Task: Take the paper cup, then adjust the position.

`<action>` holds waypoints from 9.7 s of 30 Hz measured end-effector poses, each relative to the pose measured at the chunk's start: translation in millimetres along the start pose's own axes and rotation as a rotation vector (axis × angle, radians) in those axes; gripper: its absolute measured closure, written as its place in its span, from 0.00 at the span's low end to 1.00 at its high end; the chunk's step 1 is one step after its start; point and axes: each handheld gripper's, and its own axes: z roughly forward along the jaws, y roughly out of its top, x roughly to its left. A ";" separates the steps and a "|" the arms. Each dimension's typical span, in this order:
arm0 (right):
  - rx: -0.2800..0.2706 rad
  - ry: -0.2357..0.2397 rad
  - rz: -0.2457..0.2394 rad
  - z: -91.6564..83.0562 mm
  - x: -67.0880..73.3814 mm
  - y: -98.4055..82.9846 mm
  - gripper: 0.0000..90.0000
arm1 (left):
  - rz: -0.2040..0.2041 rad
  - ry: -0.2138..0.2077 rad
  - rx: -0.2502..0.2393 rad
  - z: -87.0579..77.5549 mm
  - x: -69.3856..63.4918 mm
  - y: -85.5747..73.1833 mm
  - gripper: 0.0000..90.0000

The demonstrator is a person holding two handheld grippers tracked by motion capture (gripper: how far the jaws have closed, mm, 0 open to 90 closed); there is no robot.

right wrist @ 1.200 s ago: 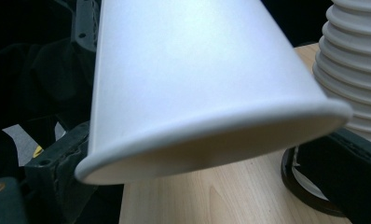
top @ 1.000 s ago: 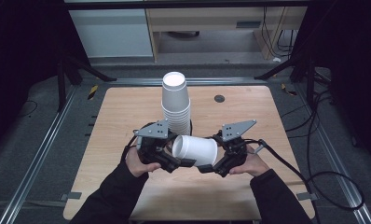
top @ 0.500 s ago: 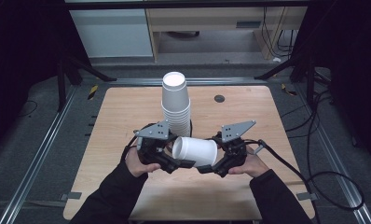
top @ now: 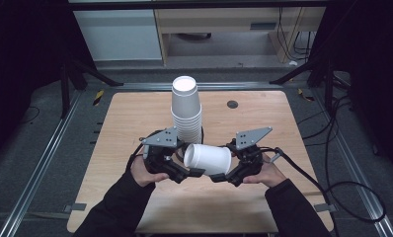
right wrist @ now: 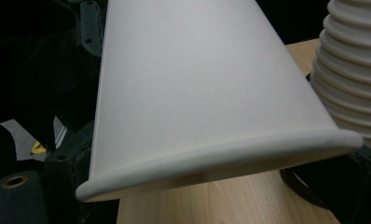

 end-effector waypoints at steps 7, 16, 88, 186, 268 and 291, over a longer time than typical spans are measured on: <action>0.020 -0.025 -0.021 -7.8 -0.7 3.1 0.11 | -0.007 0.015 0.037 -13.3 1.9 -6.0 0.18; 0.095 -0.071 -0.078 -13.1 -1.7 15.7 0.10 | -0.039 0.031 0.091 -19.6 7.1 -22.7 0.17; 0.443 -0.069 -0.186 27.8 -5.4 6.8 0.11 | -0.019 -0.036 0.342 39.1 17.6 -21.8 0.20; -0.051 -0.099 0.076 -3.8 -3.9 -11.1 0.05 | -0.014 0.002 0.107 17.9 14.4 -29.5 0.23; 0.108 -0.033 0.002 10.1 -4.6 -16.4 0.10 | -0.058 -0.077 0.221 30.0 16.2 -35.6 0.24; 0.016 -0.091 -0.005 -8.7 -1.5 -6.0 0.03 | -0.054 -0.029 0.153 19.7 19.2 -36.6 0.25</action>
